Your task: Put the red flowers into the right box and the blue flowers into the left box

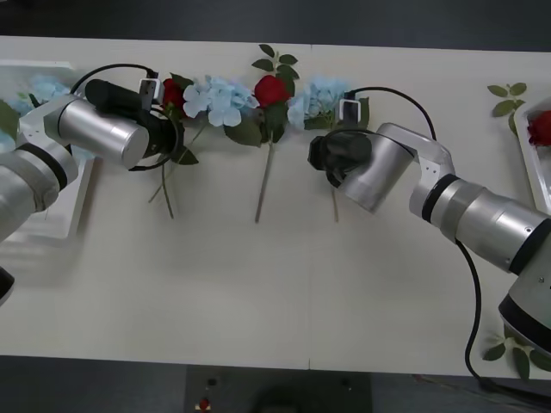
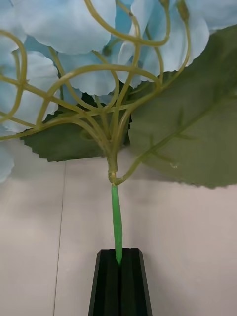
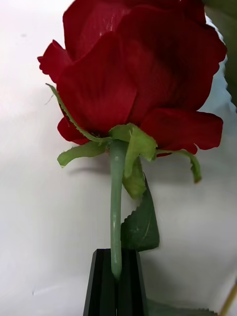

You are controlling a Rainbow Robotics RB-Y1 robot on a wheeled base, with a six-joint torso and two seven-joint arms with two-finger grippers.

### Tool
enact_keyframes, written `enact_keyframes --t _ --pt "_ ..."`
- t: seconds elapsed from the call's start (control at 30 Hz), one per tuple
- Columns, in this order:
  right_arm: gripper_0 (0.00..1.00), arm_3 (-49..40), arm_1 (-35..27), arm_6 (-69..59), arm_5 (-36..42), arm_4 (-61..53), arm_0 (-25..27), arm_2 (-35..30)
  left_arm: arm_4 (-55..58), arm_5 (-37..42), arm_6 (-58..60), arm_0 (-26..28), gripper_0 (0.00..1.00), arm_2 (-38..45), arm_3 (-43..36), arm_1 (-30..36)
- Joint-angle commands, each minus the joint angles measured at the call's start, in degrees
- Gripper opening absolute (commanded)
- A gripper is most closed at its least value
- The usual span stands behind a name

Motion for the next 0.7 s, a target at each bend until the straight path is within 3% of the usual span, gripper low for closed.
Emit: enact_keyframes --t 0.03,0.37,0.53,0.7 --pt "0.0 -5.1 -3.3 3.4 6.7 -2.7 -0.1 -2.8 2.3 4.4 -2.0 -2.1 0.0 1.2 -6.0 4.0" --pt "0.0 -25.5 -14.4 13.8 42.2 -15.4 -2.0 -19.6 10.3 11.9 -4.5 -1.9 0.0 1.3 -15.8 11.7" --pt "0.0 -28.0 -16.7 20.6 51.3 -16.5 -2.4 -24.9 14.1 18.3 -5.4 -2.0 0.0 2.2 -22.1 17.6" --pt "0.0 -26.0 -18.9 28.3 56.3 -15.1 -2.4 -25.5 19.6 24.3 -7.6 -1.8 0.0 4.9 -27.3 22.9"
